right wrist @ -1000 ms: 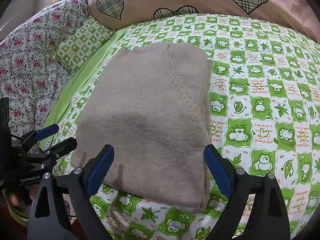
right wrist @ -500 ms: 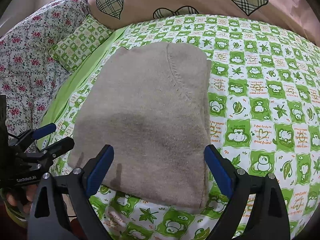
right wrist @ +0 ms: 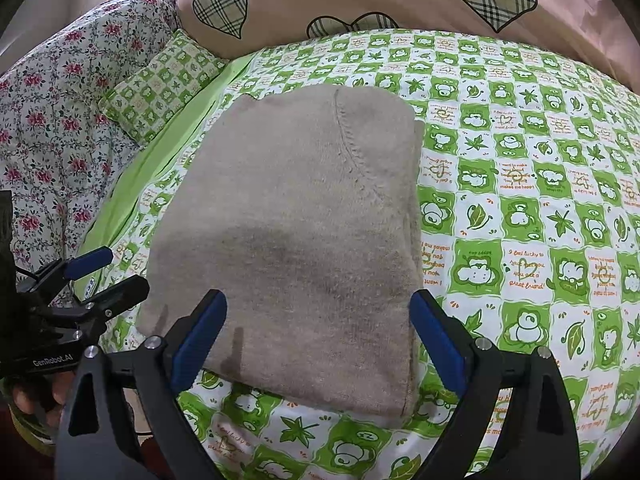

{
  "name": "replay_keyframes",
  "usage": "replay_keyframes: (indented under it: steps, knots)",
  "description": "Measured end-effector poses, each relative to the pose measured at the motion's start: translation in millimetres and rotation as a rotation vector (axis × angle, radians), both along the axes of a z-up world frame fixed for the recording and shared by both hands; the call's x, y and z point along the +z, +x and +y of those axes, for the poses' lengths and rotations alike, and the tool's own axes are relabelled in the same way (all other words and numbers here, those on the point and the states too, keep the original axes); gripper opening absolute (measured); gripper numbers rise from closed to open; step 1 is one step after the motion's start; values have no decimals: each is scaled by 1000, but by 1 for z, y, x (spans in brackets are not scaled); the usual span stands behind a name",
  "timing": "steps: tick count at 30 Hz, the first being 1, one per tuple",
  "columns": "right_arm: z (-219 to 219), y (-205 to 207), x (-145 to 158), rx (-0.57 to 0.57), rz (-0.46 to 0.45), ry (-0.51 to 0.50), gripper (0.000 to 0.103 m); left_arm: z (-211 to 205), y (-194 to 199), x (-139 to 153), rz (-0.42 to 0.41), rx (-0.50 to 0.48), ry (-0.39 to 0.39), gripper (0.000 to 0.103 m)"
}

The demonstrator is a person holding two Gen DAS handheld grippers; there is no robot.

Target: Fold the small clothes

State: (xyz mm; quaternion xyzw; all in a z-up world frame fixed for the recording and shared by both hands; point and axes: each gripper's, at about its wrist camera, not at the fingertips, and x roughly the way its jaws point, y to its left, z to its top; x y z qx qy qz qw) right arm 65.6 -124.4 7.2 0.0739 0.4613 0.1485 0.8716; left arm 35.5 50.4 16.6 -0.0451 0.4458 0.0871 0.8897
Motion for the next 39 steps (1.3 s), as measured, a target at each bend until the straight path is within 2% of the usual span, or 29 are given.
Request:
replay_keyframes:
  steps: [39]
  knots:
    - [3,-1,2,-1,-2,1,94,-3,0,3,-2,-2,0,92]
